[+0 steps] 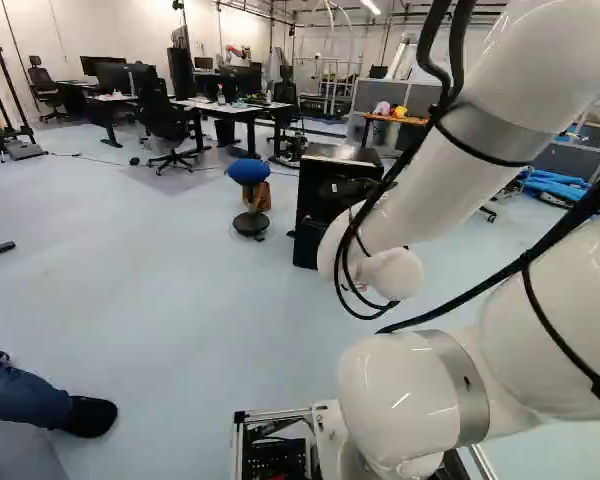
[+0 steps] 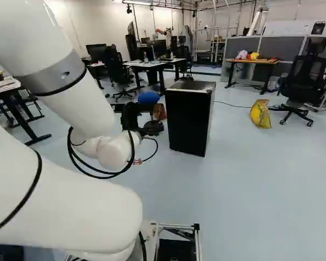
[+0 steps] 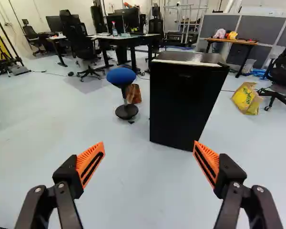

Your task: Grab a drink from the fridge

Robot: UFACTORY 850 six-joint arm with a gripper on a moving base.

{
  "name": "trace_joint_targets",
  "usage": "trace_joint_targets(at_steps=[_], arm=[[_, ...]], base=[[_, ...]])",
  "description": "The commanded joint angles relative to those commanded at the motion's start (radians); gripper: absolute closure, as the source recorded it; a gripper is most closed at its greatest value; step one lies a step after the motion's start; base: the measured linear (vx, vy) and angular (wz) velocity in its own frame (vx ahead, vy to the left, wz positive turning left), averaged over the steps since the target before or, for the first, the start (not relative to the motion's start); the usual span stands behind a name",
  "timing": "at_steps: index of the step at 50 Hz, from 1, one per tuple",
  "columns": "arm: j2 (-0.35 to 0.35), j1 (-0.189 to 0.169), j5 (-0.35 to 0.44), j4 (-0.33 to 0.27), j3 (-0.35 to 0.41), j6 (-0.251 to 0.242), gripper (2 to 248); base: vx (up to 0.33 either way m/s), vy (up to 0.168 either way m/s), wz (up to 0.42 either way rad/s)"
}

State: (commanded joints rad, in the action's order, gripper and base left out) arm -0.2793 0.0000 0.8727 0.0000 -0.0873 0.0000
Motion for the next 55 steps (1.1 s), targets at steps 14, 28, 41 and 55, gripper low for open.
trace_joint_targets(at_steps=[14,28,41,55], arm=[[0.000,0.000,0.000,0.000,0.000,0.000,3],[0.000,0.000,0.000,0.000,0.000,0.000,3],[0.000,0.000,0.000,0.000,0.000,0.000,3],[0.000,0.000,0.000,0.000,0.000,0.000,3]], base=[[-0.007,-0.013,-0.011],[0.014,0.001,-0.001],[0.027,0.001,-0.003],[0.053,0.001,-0.008]])
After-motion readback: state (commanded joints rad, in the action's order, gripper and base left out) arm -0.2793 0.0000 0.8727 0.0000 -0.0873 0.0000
